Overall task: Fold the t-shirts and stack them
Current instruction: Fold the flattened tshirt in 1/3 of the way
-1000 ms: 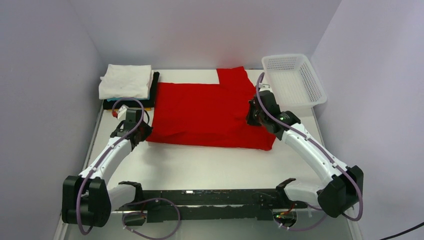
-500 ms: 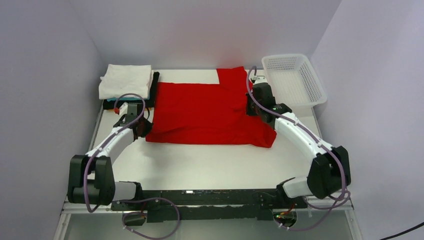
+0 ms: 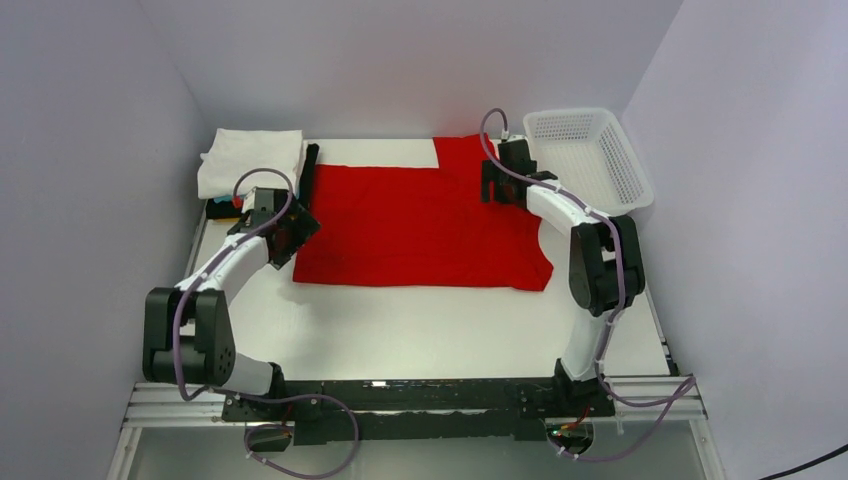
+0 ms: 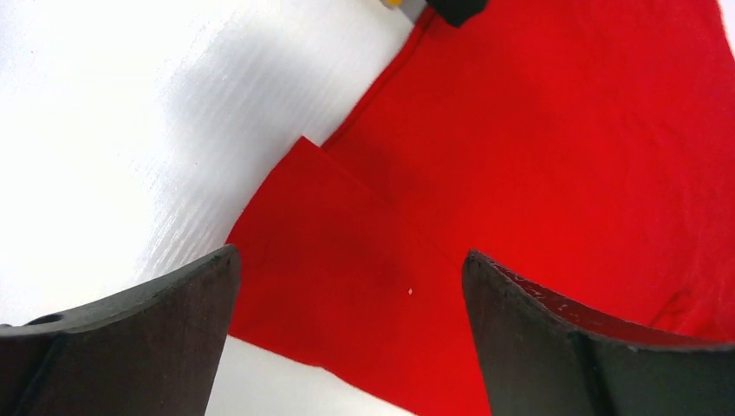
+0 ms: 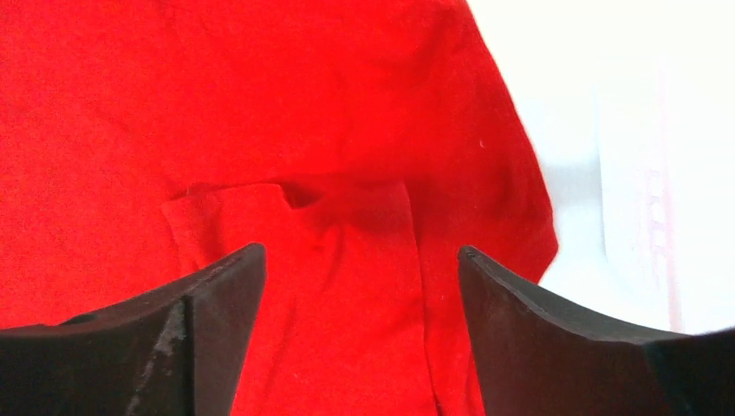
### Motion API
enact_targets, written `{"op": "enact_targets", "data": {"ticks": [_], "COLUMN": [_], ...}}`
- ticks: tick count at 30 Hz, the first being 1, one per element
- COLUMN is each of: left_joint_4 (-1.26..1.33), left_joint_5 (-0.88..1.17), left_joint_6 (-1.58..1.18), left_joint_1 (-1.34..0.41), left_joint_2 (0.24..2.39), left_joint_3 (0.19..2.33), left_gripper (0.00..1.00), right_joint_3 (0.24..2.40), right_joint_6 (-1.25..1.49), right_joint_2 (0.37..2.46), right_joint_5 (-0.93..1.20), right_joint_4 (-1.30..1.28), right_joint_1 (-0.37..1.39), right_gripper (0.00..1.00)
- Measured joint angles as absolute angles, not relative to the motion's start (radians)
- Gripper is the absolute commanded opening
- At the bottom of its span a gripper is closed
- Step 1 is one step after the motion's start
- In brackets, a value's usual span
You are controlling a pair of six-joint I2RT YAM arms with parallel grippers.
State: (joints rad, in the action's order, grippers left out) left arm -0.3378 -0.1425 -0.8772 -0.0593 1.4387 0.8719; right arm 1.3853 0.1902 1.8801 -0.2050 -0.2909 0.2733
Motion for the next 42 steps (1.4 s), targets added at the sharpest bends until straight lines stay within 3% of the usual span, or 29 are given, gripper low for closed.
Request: {"op": "enact_targets", "data": {"ticks": [1, 11, 20, 25, 42], "left_joint_4": [-0.344, -0.257, -0.198, -0.178, -0.072], "left_joint_5": [-0.137, 0.077, 0.192, 0.212, 0.174], "left_joint_6": [-0.872, -0.783, -0.718, -0.717, -0.800], "left_joint_1": [-0.059, -0.119, -0.258, -0.259, -0.426], "left_joint_2": [1.425, 1.378, 1.710, 1.747, 1.417], "left_joint_3": [0.872, 0.871, 1.016, 1.009, 0.623], "left_gripper": [1.00, 0.99, 0.99, 0.99, 0.99], "right_joint_3": [1.385, 1.034, 1.008, 0.967, 0.614], "right_joint_6": [0.201, 0.320, 0.385, 0.399, 0.506], "right_joint_2": [1.881, 1.602, 1.742, 1.741, 1.340], "right_joint_5": [-0.206, 0.039, 0.139, 0.113, 0.086], "right_joint_4": [-0.294, -0.194, -0.125, -0.101, -0.237], "right_joint_1": [0.269, 0.281, 0.286, 0.286, 0.307], "right_gripper": [1.00, 1.00, 1.00, 1.00, 1.00]}}
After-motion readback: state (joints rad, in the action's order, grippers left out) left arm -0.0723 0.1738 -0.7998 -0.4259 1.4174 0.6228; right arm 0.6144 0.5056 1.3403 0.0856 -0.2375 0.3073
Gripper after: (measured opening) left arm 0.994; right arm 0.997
